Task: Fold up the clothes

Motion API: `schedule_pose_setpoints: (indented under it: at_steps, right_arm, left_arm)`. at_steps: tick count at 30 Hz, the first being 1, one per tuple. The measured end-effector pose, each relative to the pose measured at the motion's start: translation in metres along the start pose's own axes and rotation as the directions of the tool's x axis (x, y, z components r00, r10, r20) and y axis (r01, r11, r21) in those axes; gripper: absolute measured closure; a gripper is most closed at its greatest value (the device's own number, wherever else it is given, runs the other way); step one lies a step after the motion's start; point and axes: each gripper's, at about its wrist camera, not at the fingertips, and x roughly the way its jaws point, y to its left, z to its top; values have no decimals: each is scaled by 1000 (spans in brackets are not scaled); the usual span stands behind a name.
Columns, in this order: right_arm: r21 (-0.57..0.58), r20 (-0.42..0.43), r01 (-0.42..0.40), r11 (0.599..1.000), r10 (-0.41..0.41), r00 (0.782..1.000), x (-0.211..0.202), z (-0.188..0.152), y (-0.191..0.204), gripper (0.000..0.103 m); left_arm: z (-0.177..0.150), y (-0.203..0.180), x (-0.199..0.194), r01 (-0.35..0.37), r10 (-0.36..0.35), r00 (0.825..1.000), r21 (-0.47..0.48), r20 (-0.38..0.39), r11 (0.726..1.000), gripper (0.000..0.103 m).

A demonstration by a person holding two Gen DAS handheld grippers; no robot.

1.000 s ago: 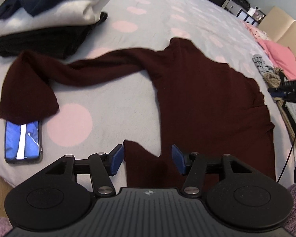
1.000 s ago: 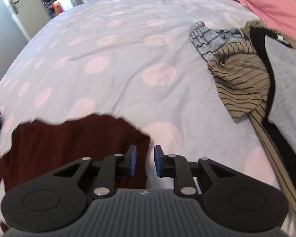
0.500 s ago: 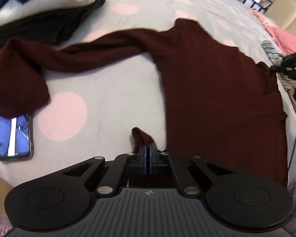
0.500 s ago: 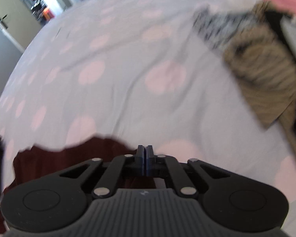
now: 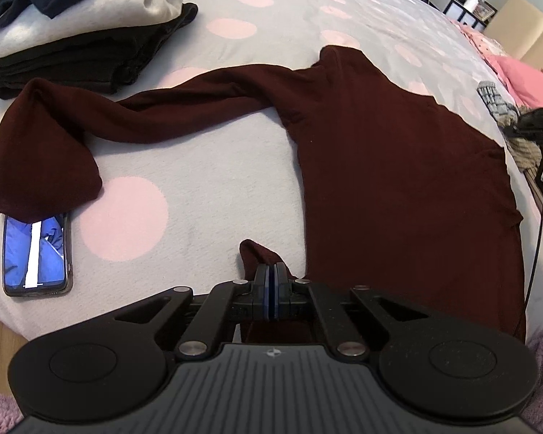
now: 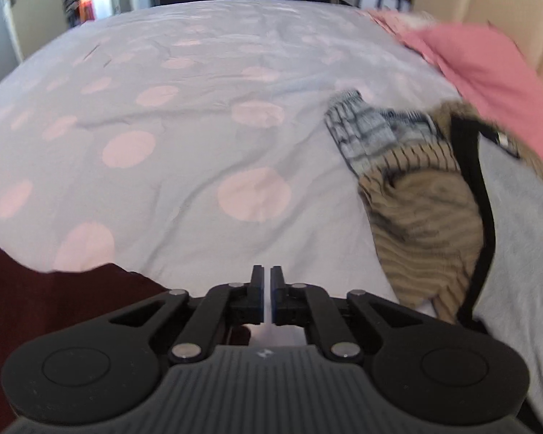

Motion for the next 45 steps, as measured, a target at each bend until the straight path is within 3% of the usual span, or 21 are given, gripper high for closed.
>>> schedule_pose_setpoints:
  at_steps: [2,5,10,13,15,17,22,24,27,32,34,38,39,42,45]
  right_arm:
    - [9,1,-19,1000,19,1000,-9,-1,-4,95]
    - [-7,-1,-49,999,49,999,-25,-12,-5,73]
    - [-67,-33,-52,996,50,998,-45,-47,-14,71]
    - [-74,-56,-47,996,43,998,-55,-68,-24,71]
    - [-76,-63,-57,996,52,997,-64,-81,-30,71]
    - [-82,-75,-76,994,70,995,-71,-93,-32,70]
    - [-181,-102,-150,972,133,986,-82,-120,-28,69]
    - [-233,-123,-187,954,161,979,-85,-129,-25,65]
    - [-306,-152,-195,932,155,976,-83,-141,-21,62]
    - [-338,-118,-194,921,163,980,-71,-148,-20,66]
    - [-324,-116,-200,925,171,978,-63,-147,-21,68]
    - [-292,-114,-227,929,202,973,-56,-141,-21,93]
    - [-275,-121,-230,934,203,972,-55,-138,-22,93]
    - [-230,-139,-210,950,181,974,-52,-132,-23,94]
    - [-205,-153,-206,957,176,972,-48,-129,-24,94]
  left_arm:
    - [0,0,-1,3,-3,1000,-7,5,1000,102]
    - [-3,0,-5,3,-3,1000,-7,15,1000,102]
    - [-11,1,-19,-36,36,999,-2,22,999,98]
    - [-17,-2,-31,-63,62,997,23,40,998,82]
    - [-21,-2,-29,-62,61,998,31,34,998,58]
    - [-24,-2,-23,-56,55,998,30,18,998,52]
    - [-30,0,-9,-40,41,999,29,-23,999,57]
    - [-32,1,-3,-25,26,999,27,-45,999,81]
    - [-32,1,6,7,-5,998,28,-70,1000,96]
    - [-31,-3,-26,99,-99,995,13,7,995,101]
    - [-31,-9,-53,151,-151,987,13,58,988,101]
    - [-37,-32,-111,246,-253,960,74,118,967,101]
    - [-40,-40,-124,272,-282,952,96,120,958,101]
    - [-53,-63,-156,378,-392,917,155,72,913,101]
    - [-69,-87,-178,484,-490,872,197,-18,853,101]
